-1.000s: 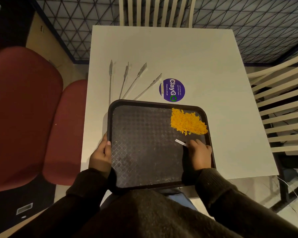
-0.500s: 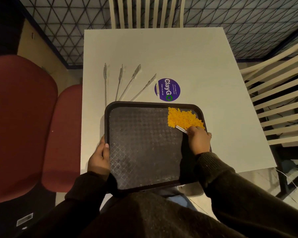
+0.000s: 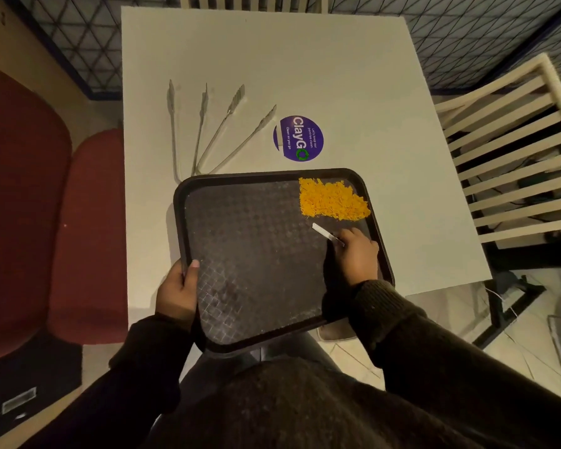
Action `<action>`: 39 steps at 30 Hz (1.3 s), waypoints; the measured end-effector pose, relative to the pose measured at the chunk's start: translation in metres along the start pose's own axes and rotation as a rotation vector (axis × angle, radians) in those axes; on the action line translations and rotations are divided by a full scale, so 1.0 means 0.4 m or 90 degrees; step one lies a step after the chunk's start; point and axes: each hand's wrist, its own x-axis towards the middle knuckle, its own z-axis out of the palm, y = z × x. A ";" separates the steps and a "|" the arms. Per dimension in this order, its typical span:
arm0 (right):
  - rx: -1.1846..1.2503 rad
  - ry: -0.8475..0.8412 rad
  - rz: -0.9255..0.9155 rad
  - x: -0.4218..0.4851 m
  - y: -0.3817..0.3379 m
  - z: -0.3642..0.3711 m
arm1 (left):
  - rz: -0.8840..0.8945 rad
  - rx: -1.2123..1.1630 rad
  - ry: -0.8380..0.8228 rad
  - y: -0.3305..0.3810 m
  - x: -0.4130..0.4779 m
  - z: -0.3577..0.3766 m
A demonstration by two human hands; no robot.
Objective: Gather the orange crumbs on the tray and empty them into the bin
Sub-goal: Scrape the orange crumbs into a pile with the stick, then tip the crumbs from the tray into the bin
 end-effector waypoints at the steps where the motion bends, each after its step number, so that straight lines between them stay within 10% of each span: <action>1: 0.005 0.008 -0.003 -0.008 0.014 0.002 | -0.009 0.004 0.000 -0.005 -0.007 0.004; 10: 0.083 0.074 0.012 -0.234 0.232 -0.030 | -0.008 0.004 0.062 -0.100 -0.176 0.060; 39: 0.835 -0.416 0.214 -1.002 0.647 0.078 | -0.150 -0.202 0.208 -0.609 -1.027 0.278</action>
